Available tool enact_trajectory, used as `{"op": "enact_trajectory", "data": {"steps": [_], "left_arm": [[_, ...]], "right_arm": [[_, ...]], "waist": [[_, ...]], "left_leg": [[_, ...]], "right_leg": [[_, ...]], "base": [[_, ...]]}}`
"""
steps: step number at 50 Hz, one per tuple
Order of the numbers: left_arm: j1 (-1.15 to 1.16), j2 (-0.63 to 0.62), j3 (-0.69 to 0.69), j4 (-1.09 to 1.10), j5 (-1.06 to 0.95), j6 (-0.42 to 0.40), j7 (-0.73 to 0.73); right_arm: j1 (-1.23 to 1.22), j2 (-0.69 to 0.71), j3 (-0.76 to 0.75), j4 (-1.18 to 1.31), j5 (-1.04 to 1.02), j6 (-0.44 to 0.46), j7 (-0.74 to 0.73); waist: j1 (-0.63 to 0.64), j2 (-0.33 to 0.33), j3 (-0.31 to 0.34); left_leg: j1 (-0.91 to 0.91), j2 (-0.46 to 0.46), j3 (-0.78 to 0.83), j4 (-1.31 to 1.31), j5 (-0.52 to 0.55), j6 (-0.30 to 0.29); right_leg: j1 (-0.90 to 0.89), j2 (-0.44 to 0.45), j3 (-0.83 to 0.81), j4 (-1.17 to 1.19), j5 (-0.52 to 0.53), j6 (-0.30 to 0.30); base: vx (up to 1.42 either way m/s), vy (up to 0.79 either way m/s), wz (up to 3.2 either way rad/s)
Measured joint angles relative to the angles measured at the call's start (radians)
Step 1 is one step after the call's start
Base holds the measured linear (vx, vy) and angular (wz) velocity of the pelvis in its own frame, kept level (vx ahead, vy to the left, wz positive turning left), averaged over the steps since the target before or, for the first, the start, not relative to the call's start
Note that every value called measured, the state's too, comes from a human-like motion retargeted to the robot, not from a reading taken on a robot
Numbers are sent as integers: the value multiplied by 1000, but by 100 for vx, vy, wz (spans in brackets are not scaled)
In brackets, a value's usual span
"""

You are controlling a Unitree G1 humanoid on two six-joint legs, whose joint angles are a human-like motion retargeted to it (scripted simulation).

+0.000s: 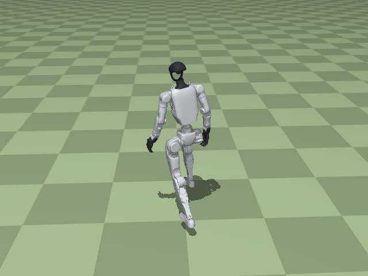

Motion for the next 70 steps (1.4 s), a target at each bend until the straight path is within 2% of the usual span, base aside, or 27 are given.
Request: {"op": "enact_trajectory", "data": {"steps": [3,5,7,10,12,13,15,18,24,27,28,30,32,34,37,39,43,45,48,50,53,56,59,62,65,67,70], "left_arm": [[17,-12,-14,17,-7,-2,-6],[38,-23,-25,33,-15,3,-7],[34,-41,-23,73,-49,14,-21],[79,-86,-36,98,-71,25,-30],[107,-114,-50,87,-67,38,-46],[112,-120,-57,77,-59,46,-57],[110,-125,-64,58,-38,58,-82],[123,-118,-56,45,-8,59,-122],[205,-69,9,108,-14,53,-191],[239,-33,39,153,-6,61,-195],[249,-24,44,166,-3,66,-188],[251,-1,49,186,4,79,-170],[217,5,45,174,6,89,-135],[149,-9,36,133,2,92,-82],[62,-34,18,18,-11,64,1],[26,-37,-5,-68,-14,24,43],[-15,-36,-65,-185,-1,-35,76],[-8,-43,-79,-208,4,-40,73],[8,-75,-84,-185,17,-1,49],[-4,-115,-75,-111,39,33,13],[56,-124,-61,0,70,41,-47],[121,-94,-25,100,51,48,-88],[161,-53,35,187,14,66,-96],[194,-16,89,243,-4,77,-94],[236,-12,120,272,-16,87,-79],[254,-6,134,282,-15,92,-76],[249,2,131,257,4,97,-98]], "right_arm": [[-6,-3,4,-1,12,-17,-9],[-9,-13,10,-15,11,-32,-27],[-35,-53,29,-39,-2,-45,-53],[-45,-96,74,-81,-50,-54,-77],[-49,-132,102,-125,-89,-53,-80],[-56,-153,113,-148,-105,-52,-79],[-75,-201,131,-198,-125,-53,-78],[-87,-251,147,-282,-127,-59,-77],[-76,-270,146,-406,-81,-73,-38],[-89,-245,152,-410,-63,-71,-8],[-90,-232,155,-406,-61,-70,-6],[-99,-197,167,-389,-67,-70,-7],[-108,-159,178,-362,-90,-69,-32],[-117,-143,178,-333,-121,-72,-71],[-81,-158,164,-319,-150,-87,-114],[-43,-174,150,-326,-152,-99,-136],[32,-222,120,-358,-139,-114,-179],[59,-245,119,-366,-147,-118,-193],[76,-304,99,-338,-192,-98,-210],[45,-336,71,-277,-230,-75,-201],[40,-316,51,-206,-242,-61,-177],[37,-281,25,-167,-212,-57,-147],[1,-256,1,-131,-191,-51,-114],[-45,-236,-16,-104,-185,-43,-97],[-49,-218,-34,-101,-186,-41,-111],[-51,-194,-41,-98,-189,-33,-113],[-63,-141,-33,-94,-205,-13,-87]], "waist": [[-11,8,-1],[-18,17,-10],[-79,91,-25],[-94,152,-38],[-84,189,-54],[-74,199,-60],[-45,207,-70],[4,193,-97],[76,182,-105],[59,147,-115],[50,129,-121],[42,97,-119],[32,83,-118],[19,69,-133],[-30,69,-143],[-56,95,-140],[-51,199,-151],[-35,212,-170],[4,229,-152],[19,233,-118],[86,212,-121],[138,183,-135],[145,145,-173],[128,105,-222],[116,68,-256],[107,38,-266],[92,10,-244]], "left_leg": [[-2,25,-35,165,-67,-21],[3,42,-62,265,-83,-47],[15,173,-79,328,48,-123],[-67,285,-80,564,397,-206],[-199,342,-70,767,557,-198],[-280,359,-59,874,572,-166],[-473,357,-38,1073,479,-78],[-775,229,11,1162,293,2],[-1003,20,186,652,190,-29],[-991,-57,241,528,161,23],[-991,-68,243,583,130,65],[-981,-56,231,727,35,140],[-943,-30,197,817,-42,152],[-869,-35,178,793,-80,152],[-676,-43,146,650,-53,116],[-555,8,109,594,-2,58],[-459,172,42,722,131,-34],[-478,242,61,911,196,-27],[-595,345,79,1210,243,24],[-713,334,93,1289,230,51],[-842,275,194,1149,183,41],[-901,232,281,824,167,-11],[-921,190,359,384,211,-66],[-915,137,428,44,285,-77],[-991,130,440,228,305,-9],[-1032,110,436,428,275,60],[-1040,61,410,647,174,151]], "right_leg": [[-46,14,-9,126,-26,-10],[-69,28,-26,232,-106,-52],[-55,62,-105,289,-204,-113],[-23,157,-134,328,-297,-203],[15,212,-143,307,-365,-257],[44,236,-141,280,-399,-277],[122,271,-124,201,-455,-298],[281,303,-26,27,-452,-258],[645,322,64,-168,-301,-153],[700,350,79,-19,-179,-59],[687,363,77,88,-105,-16],[609,359,15,345,8,0],[458,262,-13,573,-45,-36],[272,118,-37,699,-188,-163],[72,-12,-38,605,-320,-231],[20,-9,-51,380,-321,-206],[54,124,-54,-89,-198,-120],[61,144,-48,-48,-246,-151],[143,139,-80,115,-460,-249],[258,99,-107,131,-534,-268],[434,52,-114,53,-459,-210],[596,8,-117,-54,-326,-126],[713,-51,-146,-166,-217,-48],[767,-101,-158,-183,-199,-15],[791,-163,-144,-37,-155,-13],[793,-198,-115,110,-23,-13],[715,-232,-70,370,98,-92]], "base": [[61,-28,-14],[76,-29,-22],[89,-32,26],[85,-28,-39],[90,-23,-53],[96,-24,-42],[101,-24,-25],[110,-24,0],[123,-28,-36],[123,-34,6],[121,-44,5],[120,-47,-14],[120,-29,-20],[123,-17,18],[129,-17,88],[132,-27,99],[128,-27,82],[126,-25,86],[123,-23,127],[117,-20,175],[114,-8,96],[112,4,47],[108,13,62],[101,15,71],[100,13,52],[100,15,63],[91,14,90]]}}
